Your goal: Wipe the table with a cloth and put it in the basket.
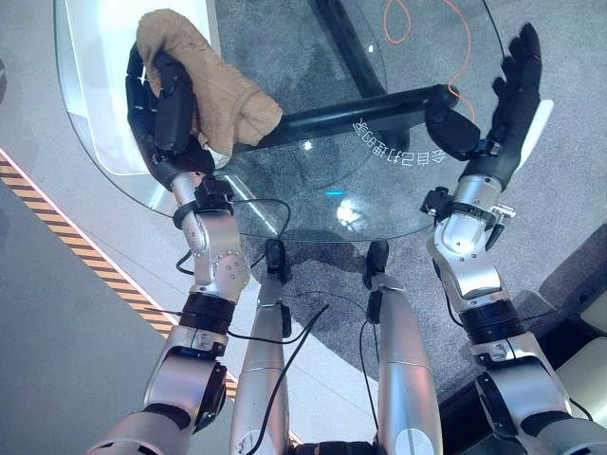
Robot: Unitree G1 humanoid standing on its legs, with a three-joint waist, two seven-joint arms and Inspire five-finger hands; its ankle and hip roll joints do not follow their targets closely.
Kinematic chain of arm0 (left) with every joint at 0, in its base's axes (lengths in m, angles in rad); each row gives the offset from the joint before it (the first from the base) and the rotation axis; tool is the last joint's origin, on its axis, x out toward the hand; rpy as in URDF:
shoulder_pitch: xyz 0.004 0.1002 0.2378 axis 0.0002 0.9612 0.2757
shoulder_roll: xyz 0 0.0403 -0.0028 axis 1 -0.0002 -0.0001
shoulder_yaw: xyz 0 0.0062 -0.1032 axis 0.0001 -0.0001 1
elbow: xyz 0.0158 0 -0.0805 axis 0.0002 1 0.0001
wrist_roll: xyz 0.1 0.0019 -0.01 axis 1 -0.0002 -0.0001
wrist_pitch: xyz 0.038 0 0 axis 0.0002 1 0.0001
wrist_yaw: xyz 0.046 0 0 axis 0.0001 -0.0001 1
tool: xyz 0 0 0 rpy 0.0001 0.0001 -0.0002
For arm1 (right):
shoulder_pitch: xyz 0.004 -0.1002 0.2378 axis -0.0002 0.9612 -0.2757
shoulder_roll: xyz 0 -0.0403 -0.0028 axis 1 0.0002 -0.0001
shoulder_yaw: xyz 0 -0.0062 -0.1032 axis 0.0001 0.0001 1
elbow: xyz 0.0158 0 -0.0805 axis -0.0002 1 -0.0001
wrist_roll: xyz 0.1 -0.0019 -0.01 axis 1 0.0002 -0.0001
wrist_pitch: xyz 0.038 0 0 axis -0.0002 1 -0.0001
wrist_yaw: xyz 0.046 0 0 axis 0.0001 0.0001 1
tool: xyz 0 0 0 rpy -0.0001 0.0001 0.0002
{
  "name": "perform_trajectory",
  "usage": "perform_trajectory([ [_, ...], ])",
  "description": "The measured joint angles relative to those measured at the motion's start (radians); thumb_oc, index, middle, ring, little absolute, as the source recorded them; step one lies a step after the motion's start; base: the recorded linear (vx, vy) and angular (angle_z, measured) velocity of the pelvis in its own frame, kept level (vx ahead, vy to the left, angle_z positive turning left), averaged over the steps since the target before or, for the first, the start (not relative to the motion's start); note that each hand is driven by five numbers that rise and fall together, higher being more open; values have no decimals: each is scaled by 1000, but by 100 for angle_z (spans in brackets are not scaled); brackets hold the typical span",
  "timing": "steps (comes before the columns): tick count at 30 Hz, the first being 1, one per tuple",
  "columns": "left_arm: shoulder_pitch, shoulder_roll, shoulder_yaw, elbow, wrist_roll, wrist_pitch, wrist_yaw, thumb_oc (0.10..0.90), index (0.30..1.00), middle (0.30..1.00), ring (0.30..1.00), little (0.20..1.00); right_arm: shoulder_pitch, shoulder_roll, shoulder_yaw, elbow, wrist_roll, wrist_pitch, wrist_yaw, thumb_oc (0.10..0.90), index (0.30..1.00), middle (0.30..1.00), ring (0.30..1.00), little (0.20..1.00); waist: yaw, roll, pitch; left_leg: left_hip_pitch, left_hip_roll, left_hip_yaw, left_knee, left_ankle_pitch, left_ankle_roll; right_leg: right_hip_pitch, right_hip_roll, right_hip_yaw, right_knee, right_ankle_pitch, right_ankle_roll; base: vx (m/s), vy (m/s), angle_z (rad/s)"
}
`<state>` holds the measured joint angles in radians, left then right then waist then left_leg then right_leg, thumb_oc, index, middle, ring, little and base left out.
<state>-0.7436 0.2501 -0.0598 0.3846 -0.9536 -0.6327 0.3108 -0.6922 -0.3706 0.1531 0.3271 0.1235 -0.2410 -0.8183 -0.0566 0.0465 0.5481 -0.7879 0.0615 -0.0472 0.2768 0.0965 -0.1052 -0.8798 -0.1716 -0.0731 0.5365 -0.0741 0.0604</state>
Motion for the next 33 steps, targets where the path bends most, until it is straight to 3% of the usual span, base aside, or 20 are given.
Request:
perform_trajectory([
  [6, -40, 91, -2, 85, -1, -13, 18, 100, 300, 300, 300, 200, -9, -52, -19, 240, 71, -42, -128, 800, 900, 900, 900, 900, 2, 0, 0, -1, 1, 2, 0, 0, 0, 0, 1, 2, -4, 4, 1, 0, 0, 0],
  [13, -146, 177, -10, 207, -9, -16, 57, 100, 300, 300, 300, 200, -33, -99, -25, 513, 161, -92, -157, 800, 900, 900, 900, 900, 0, 0, 0, -2, 4, 3, 0, -1, 0, 0, 5, 2, -8, 7, -1, 0, 0, 0],
  [19, -230, 243, -66, 275, -3, -16, 152, 100, 300, 300, 300, 200, -46, -108, -23, 657, 199, -103, -157, 800, 900, 900, 900, 900, -1, 0, 0, -2, 9, 3, 0, 0, 0, -1, 9, 1, -8, 8, -3, 0, 0, 0],
  [29, -332, 322, -165, 469, 188, 0, 310, 100, 300, 300, 300, 200, -67, -125, -21, 898, 244, -119, -63, 800, 900, 900, 900, 900, -2, 0, 0, -2, 14, 4, -9, 1, -2, -1, 13, -2, -17, 10, -4, 0, 0, 0],
  [33, -336, 337, -204, 504, 268, 46, 338, 100, 300, 300, 300, 200, -64, -126, -17, 924, 263, -95, -23, 800, 900, 900, 900, 900, -2, 0, 0, -2, 15, 3, -12, 2, -4, -1, 13, -4, -17, 10, -4, 0, 0, 0],
])
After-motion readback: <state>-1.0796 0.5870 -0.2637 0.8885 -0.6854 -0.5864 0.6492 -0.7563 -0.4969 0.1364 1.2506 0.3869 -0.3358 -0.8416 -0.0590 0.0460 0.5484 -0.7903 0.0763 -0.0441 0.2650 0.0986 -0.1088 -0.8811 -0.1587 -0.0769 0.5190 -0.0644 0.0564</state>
